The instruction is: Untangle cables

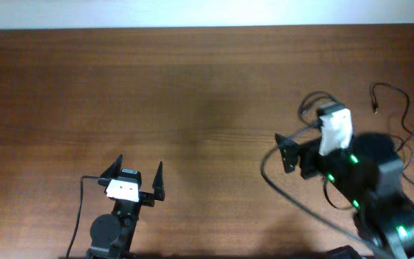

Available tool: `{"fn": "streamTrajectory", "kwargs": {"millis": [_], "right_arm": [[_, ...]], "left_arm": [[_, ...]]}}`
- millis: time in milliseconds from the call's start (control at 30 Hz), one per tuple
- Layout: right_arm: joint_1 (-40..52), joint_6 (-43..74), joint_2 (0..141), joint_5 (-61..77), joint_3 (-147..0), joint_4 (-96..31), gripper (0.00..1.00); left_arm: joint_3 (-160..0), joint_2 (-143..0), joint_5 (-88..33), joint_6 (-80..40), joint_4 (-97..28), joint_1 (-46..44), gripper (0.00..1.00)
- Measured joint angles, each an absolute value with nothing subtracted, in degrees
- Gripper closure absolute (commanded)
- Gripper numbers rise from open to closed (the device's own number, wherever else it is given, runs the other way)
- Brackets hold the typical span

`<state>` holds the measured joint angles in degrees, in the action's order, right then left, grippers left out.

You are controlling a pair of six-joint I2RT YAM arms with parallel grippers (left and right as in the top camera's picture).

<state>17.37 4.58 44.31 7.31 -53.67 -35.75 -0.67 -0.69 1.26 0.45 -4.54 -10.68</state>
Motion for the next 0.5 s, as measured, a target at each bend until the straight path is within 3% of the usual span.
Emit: {"fn": "streamTrajectory", "kwargs": {"millis": [500], "right_arm": [[17.37, 4.54, 39.64, 5.65, -51.94, -35.81, 0.02]], "left_arm": [[-0.67, -0.69, 1.26, 0.45, -4.54, -10.68, 0.01]]}}
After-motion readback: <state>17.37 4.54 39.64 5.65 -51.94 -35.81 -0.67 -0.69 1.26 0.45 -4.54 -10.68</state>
